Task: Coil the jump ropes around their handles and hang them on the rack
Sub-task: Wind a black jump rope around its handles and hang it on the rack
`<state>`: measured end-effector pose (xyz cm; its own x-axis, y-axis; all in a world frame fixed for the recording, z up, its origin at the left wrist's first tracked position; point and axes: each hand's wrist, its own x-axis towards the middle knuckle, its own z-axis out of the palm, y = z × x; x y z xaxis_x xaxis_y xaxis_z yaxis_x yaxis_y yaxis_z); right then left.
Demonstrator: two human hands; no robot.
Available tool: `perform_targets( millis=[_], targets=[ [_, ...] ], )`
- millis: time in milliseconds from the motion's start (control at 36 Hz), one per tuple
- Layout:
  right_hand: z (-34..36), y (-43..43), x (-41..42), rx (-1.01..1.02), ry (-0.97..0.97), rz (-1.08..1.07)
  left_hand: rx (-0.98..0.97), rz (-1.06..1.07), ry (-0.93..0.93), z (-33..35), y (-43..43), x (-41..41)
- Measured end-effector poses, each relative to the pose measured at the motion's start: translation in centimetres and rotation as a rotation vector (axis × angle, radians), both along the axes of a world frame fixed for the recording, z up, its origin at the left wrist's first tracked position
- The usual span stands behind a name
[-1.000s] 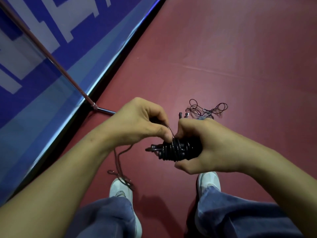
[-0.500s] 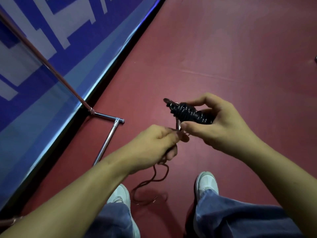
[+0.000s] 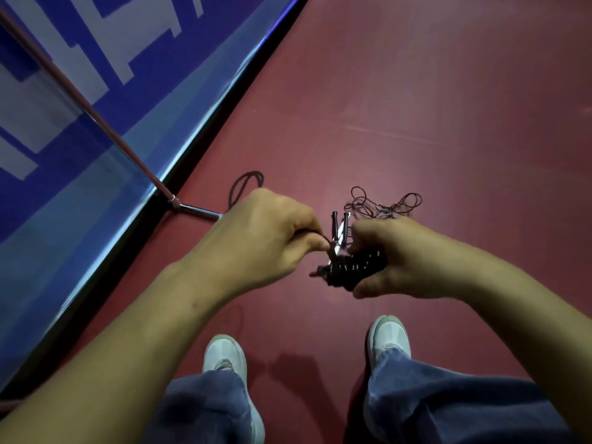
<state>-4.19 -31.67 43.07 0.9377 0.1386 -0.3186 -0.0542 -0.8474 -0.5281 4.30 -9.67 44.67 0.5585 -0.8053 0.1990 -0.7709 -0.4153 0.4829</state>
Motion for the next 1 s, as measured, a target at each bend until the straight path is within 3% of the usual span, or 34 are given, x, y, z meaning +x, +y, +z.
perform_targets(
  millis=[83, 222, 333, 528, 667, 806, 889, 1000],
  targets=[
    [0.6, 2.1, -0.7, 0.06, 0.002, 0.068, -0.079, 0.023, 0.033, 0.2, 0.2, 0.8],
    [2.6, 4.1, -1.3, 0.172, -0.049, 0.099, -0.192, 0.193, 0.416, 0.3, 0.1, 1.1],
    [3.3, 4.3, -1.4, 0.401, -0.091, -0.074, -0.238, 0.257, 0.597, -0.1, 0.2, 1.3],
    [3.9, 3.2, -0.9, 0.785, -0.165, -0.388, -0.204, 0.182, 0.864, -1.4, 0.2, 0.4],
    [3.9, 2.7, -0.6, 0.876, -0.276, -0.506, -0.141, 0.147, 0.977, -1.2, 0.0, -0.4],
    [2.2, 0.5, 0.4, 0.678, -0.317, -0.655, 0.139, 0.148, 0.915, -1.4, 0.5, -1.2],
    [0.8, -1.7, 1.0, 0.4, -0.267, -0.74, 0.277, 0.096, 0.713, -0.8, -0.1, -2.4],
    [-0.8, -1.7, 0.8, -0.003, -0.178, -0.538, 0.358, -0.004, 0.371, 0.5, -1.5, -4.7]
  ],
)
